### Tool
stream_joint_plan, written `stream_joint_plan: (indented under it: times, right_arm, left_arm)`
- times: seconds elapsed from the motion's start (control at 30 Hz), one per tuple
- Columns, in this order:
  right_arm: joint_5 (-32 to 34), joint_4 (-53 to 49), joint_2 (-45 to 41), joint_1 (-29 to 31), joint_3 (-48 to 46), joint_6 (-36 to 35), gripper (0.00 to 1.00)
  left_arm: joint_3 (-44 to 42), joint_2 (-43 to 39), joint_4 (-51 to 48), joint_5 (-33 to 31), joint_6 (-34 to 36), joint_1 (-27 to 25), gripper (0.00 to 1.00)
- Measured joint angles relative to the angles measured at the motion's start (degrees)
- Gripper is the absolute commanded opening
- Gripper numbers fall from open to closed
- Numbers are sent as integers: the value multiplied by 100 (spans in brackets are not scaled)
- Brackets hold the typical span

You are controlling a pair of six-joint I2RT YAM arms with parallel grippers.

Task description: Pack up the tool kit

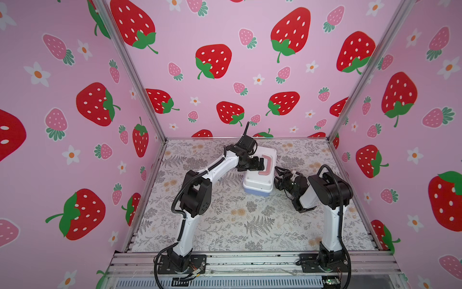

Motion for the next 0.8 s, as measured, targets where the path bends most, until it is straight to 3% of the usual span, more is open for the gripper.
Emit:
stream_joint_plan:
  times: [0.6, 0.8]
  right_arm:
    - [-472, -37, -251, -87, -264, -275, 72]
    - [-645, -50, -251, -146, -223, -398, 78]
  left_arm:
    - [98, 68, -22, -2, 0, 9, 100]
    - [103, 70, -22, -2, 0, 11, 100]
